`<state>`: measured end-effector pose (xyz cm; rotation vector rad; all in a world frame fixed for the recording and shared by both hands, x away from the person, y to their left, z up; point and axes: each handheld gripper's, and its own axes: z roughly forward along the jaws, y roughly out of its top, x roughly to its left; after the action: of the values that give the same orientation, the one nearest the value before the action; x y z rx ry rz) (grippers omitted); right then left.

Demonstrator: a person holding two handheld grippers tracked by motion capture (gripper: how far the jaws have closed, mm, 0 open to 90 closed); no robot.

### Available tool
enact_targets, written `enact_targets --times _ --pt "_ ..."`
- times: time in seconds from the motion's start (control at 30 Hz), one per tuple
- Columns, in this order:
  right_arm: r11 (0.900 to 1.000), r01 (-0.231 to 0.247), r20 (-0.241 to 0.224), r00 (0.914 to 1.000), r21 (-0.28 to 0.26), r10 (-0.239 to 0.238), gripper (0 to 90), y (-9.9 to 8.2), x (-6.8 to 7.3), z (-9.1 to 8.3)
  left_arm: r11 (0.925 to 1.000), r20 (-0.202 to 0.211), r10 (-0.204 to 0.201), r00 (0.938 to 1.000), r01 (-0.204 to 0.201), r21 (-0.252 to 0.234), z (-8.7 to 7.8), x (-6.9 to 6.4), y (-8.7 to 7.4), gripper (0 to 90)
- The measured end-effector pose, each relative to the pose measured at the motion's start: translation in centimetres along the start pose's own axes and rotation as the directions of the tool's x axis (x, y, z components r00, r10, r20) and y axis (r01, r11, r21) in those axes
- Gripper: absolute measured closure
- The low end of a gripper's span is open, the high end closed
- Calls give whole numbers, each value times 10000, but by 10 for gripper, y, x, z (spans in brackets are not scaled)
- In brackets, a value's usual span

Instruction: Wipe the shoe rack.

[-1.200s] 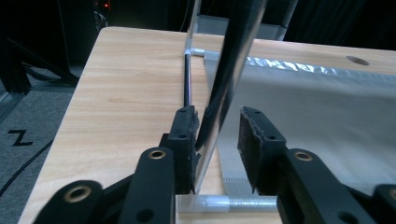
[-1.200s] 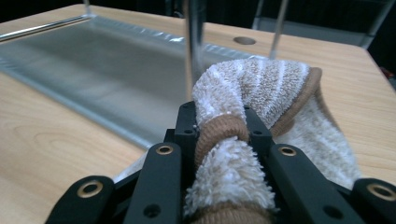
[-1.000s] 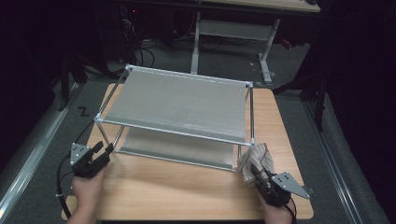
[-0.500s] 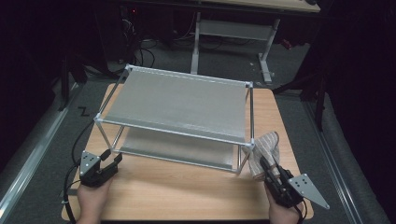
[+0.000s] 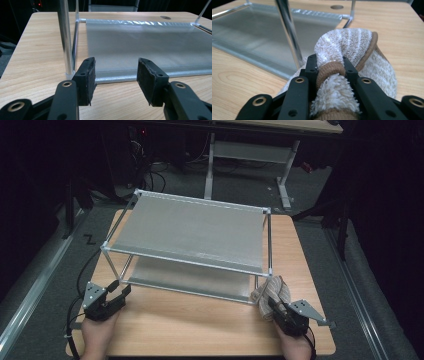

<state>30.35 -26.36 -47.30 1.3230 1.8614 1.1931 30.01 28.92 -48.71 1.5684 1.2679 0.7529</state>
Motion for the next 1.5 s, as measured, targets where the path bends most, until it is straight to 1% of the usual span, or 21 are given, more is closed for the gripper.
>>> enact_targets --times 0.07,0.2,0.33,0.4,0.43,0.53,0.6,0.67,0.73,0.87,0.97,1.03,1.13,1.2,1.27,1.33,1.37,1.4,1.43,1.47,1.5 --pt "10000 -26 33 10000 -56 26 736 0 0 -2 10000 29 9 10000 -9 13 0 0 0 487" --pt "9988 313 252 9992 -382 -303 735 4 5 -8 9999 101 83 9999 -84 92 1 -2 -1 486" --pt "9920 318 219 9993 -1222 -293 734 14 5 -21 9999 137 99 9999 -101 110 3 -3 -1 485" --pt "9838 303 278 9993 -1769 -258 733 21 7 -29 9998 144 89 9999 -91 152 4 -3 -2 486" --pt "9761 332 235 9993 -2147 -288 732 26 8 -34 9998 159 94 9998 -97 168 4 -3 -2 485" --pt "9565 338 249 9993 -2899 -278 732 36 9 -46 9997 212 139 9997 -144 214 5 -4 -3 485" --pt "9446 361 143 9993 -3262 -333 732 42 11 -53 9996 242 158 9996 -163 218 6 -4 -3 485" --pt "9413 516 127 9987 -3335 -502 731 43 14 -55 9996 267 156 9995 -162 221 6 -4 -3 485" --pt "9467 622 168 9981 -3161 -600 732 41 16 -53 9997 283 122 9995 -128 218 6 -3 -3 484" --pt "9735 589 299 9981 -2210 -536 731 29 12 -39 9998 295 101 9995 -106 177 5 -3 -3 484" --pt "9872 787 802 9945 -1387 -681 731 18 6 -27 9999 294 55 9996 -60 154 4 -2 -3 484" --pt "9893 881 1324 9885 -1164 -724 729 13 0 -23 9999 291 71 9996 -74 126 4 -1 -2 484" --pt "9900 574 1847 9822 -1290 -329 727 11 -12 -26 9999 253 18 9997 -21 113 3 0 -2 484" --pt "9902 688 2220 9742 -1212 -405 724 10 -18 -27 9999 179 12 9998 -15 135 3 2 -2 486" --pt "9935 811 2584 9643 -799 -579 718 5 -23 -23 9999 149 3 9999 -5 148 3 3 -2 489" --pt "9984 569 2593 9642 19 -554 706 -1 -30 -13 9999 104 -56 9999 54 138 2 3 -1 493" --pt "9987 420 2567 9653 284 -479 700 -4 -33 -9 9999 49 -26 10000 26 143 1 5 0 494" --pt "9966 80 2481 9683 818 -281 677 -10 -38 -2 9999 15 -61 10000 61 115 1 5 0 495" --pt "9942 -87 2461 9691 1071 -181 659 -12 -40 1 9999 -20 -73 10000 73 102 0 6 0 496" --pt "9938 -166 2459 9692 1098 -110 642 -13 -40 1 9999 -84 -103 9999 104 67 -1 7 1 496" --pt "9954 -190 2497 9683 934 -49 609 -12 -41 0 9999 -134 -92 9999 93 51 -2 8 1 496"
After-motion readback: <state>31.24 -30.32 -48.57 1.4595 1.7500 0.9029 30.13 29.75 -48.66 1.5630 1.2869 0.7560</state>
